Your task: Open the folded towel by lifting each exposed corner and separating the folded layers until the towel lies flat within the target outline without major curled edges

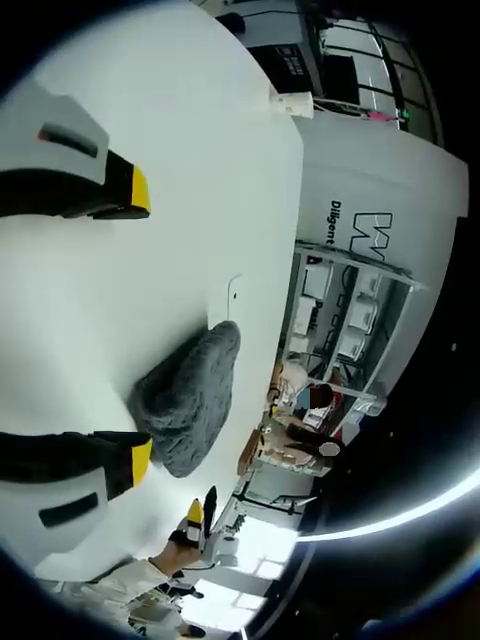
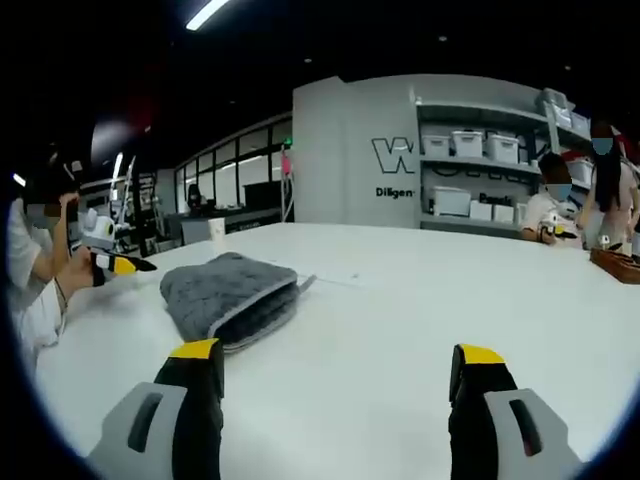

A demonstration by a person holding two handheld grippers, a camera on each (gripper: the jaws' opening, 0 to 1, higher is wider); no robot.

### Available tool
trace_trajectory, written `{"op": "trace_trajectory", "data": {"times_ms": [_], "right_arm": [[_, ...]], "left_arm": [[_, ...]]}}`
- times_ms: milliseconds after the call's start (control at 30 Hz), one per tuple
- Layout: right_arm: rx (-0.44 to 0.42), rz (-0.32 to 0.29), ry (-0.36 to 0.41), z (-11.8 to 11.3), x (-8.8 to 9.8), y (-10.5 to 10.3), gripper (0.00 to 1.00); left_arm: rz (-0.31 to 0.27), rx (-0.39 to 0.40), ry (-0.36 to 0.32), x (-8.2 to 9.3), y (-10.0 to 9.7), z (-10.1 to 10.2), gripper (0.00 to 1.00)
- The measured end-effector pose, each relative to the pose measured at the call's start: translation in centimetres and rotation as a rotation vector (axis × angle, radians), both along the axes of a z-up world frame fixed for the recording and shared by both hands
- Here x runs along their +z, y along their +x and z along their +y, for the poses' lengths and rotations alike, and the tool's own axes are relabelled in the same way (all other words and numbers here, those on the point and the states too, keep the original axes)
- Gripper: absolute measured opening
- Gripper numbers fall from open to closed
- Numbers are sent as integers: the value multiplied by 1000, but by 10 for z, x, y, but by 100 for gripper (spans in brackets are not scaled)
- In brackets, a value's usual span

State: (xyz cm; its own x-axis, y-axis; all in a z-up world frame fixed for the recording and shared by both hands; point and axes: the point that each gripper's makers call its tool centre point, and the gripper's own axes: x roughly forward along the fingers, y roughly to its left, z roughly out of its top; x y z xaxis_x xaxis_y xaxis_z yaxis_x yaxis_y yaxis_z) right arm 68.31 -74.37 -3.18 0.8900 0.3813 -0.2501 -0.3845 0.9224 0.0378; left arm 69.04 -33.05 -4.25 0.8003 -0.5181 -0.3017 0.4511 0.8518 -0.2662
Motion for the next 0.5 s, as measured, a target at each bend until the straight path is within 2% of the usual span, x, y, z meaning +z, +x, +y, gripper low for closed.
{"op": "trace_trajectory", "data": {"times_ms": [500], "right_arm": [[1, -13, 16, 0, 6, -3, 93]], "left_arm": [[14, 1, 5, -5, 1, 1, 85]]}}
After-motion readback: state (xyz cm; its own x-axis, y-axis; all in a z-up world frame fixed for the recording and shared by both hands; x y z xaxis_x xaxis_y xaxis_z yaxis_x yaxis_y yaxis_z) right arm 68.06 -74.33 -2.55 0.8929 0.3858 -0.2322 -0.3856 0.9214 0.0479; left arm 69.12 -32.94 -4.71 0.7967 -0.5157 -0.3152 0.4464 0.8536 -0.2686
